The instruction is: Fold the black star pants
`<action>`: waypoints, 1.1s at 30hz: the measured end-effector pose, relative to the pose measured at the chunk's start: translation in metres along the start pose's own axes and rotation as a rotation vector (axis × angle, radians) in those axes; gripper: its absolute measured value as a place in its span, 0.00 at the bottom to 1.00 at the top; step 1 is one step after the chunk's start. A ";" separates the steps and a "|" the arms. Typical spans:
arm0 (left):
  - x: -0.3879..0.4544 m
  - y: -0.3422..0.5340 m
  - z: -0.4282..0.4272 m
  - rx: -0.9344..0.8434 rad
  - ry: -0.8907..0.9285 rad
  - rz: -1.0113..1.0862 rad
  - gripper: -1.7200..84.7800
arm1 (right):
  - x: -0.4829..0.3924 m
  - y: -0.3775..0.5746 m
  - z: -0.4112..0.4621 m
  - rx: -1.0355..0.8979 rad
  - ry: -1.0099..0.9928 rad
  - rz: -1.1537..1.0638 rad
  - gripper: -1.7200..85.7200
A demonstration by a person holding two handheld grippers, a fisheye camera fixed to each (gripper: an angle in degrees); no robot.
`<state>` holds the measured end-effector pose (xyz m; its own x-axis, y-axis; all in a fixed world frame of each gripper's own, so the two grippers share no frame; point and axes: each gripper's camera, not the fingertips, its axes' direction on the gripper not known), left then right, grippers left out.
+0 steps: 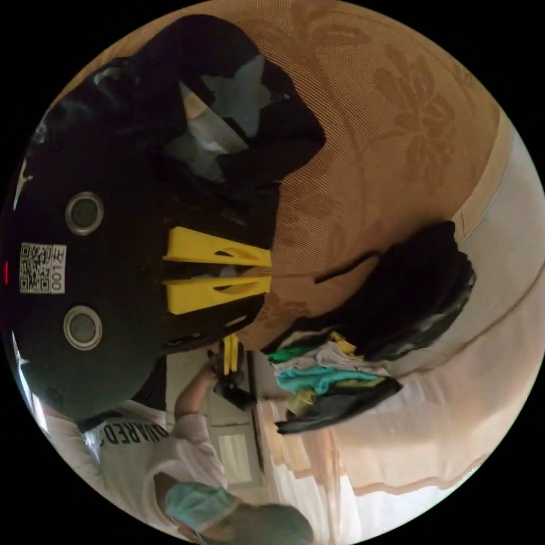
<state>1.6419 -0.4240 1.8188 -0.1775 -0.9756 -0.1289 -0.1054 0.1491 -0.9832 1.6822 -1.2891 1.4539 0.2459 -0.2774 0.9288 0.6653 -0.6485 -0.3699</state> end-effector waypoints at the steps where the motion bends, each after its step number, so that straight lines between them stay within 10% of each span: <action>1: 0.002 0.001 0.002 -0.028 -0.040 -0.001 0.08 | -0.017 -0.002 -0.001 -0.040 0.101 -0.107 0.04; 15: -0.008 0.020 0.024 -0.132 -0.336 -0.076 0.01 | -0.117 -0.008 0.050 -0.207 0.596 -0.747 0.05; 23: -0.077 0.053 -0.001 0.126 0.121 -0.079 0.01 | -0.091 -0.035 0.028 -0.095 0.497 -0.387 0.03; 33: -0.140 0.071 0.044 0.069 0.021 -0.033 0.01 | -0.077 -0.061 0.033 -0.071 0.373 -0.184 0.03</action>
<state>1.7024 -0.2841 1.7617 -0.1960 -0.9761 -0.0938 -0.0438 0.1042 -0.9936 1.6462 -1.2047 1.4062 -0.1534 -0.3813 0.9116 0.6207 -0.7550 -0.2114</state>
